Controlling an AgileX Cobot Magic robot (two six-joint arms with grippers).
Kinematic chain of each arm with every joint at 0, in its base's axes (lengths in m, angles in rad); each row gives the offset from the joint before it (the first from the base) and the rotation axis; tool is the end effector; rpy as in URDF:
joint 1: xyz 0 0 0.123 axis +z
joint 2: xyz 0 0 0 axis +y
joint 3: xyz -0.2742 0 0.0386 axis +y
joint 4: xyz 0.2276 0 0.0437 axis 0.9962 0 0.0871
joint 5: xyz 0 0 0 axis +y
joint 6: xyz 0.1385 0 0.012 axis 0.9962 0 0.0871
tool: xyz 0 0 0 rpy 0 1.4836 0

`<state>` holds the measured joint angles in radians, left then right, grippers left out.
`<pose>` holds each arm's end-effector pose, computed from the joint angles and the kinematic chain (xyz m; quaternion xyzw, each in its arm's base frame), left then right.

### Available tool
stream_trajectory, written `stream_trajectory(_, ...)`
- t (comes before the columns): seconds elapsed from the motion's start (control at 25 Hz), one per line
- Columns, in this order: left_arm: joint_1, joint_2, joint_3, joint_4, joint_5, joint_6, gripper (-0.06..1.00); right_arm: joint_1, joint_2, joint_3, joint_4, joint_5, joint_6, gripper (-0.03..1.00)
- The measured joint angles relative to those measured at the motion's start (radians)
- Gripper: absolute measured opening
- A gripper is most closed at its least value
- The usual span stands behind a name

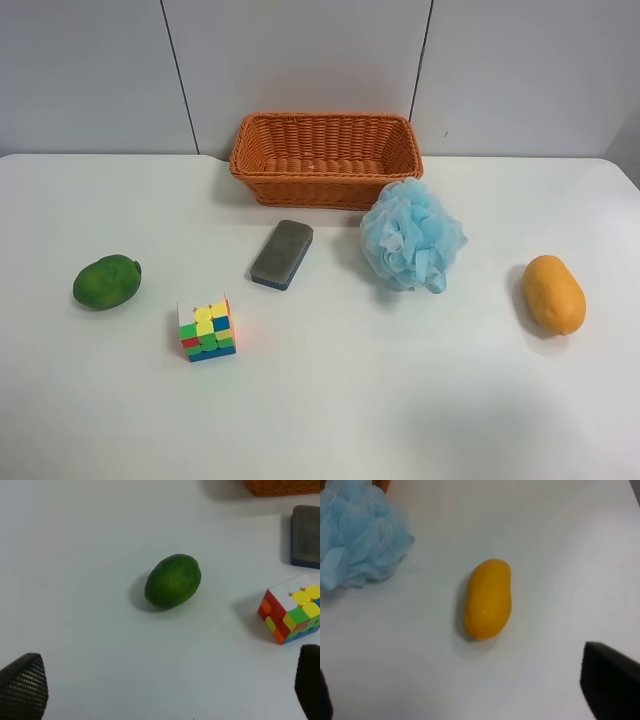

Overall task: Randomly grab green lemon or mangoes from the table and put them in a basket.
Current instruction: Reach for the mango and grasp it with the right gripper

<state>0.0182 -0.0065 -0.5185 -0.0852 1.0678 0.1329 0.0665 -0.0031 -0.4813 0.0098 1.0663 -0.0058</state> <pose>0.0253 -0.0099 0.2508 0.0509 0.8462 -0.0025 0.5304 0.0289 0.0031 0.2393 -0.0312 0.8581 0.0204 0.5121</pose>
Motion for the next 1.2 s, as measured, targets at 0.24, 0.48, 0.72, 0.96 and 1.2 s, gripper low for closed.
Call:
stream_trajectory(0.24, 0.000, 0.000, 0.000, 0.000, 0.000, 0.000, 0.99, 0.000, 0.000, 0.000, 0.000, 0.000, 0.000, 0.99)
stream_trajectory(0.48, 0.000, 0.000, 0.000, 0.000, 0.000, 0.000, 0.99, 0.000, 0.000, 0.000, 0.000, 0.000, 0.000, 0.99)
stream_trajectory(0.72, 0.000, 0.000, 0.000, 0.000, 0.000, 0.000, 0.99, 0.000, 0.000, 0.000, 0.000, 0.000, 0.000, 0.99)
stream_trajectory(0.96, 0.000, 0.000, 0.000, 0.000, 0.000, 0.000, 0.99, 0.000, 0.000, 0.000, 0.000, 0.000, 0.000, 0.99)
stream_trajectory(1.2, 0.000, 0.000, 0.000, 0.001, 0.000, 0.000, 0.99, 0.000, 0.091, -0.087, -0.033, 0.009, 0.055, 0.99)
